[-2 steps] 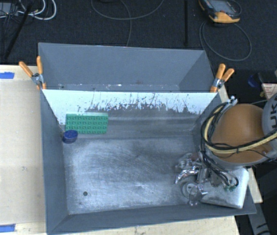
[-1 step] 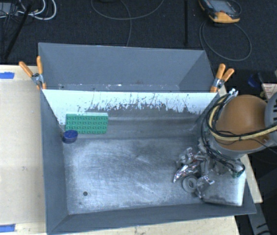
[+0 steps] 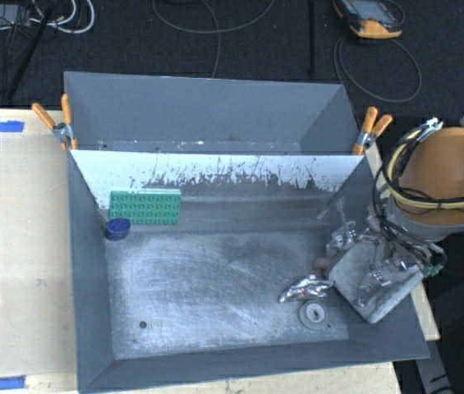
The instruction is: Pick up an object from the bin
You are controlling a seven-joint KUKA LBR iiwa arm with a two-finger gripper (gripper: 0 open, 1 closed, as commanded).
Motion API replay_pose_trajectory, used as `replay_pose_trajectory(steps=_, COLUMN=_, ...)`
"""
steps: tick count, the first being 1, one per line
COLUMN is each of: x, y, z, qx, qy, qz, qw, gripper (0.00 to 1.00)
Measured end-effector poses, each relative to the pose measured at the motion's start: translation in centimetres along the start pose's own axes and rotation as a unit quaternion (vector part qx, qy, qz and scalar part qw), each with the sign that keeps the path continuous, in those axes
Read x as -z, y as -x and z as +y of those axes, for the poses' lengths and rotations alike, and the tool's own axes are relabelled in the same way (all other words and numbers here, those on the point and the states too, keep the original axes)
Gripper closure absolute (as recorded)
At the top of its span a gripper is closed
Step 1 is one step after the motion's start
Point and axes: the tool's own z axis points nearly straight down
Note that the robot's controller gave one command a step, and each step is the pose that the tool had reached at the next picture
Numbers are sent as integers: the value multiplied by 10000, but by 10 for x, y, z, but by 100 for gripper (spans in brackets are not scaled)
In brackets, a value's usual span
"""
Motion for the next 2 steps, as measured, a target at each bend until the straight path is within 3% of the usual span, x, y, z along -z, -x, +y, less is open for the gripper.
replay_pose_trajectory(steps=1, x=-76, y=-33, z=16, qx=14, qy=56, qz=-14, qw=10000, gripper=0)
replay_pose_trajectory(steps=2, x=-69, y=33, z=69, qx=565, qy=17, qz=6, qw=9984, gripper=0)
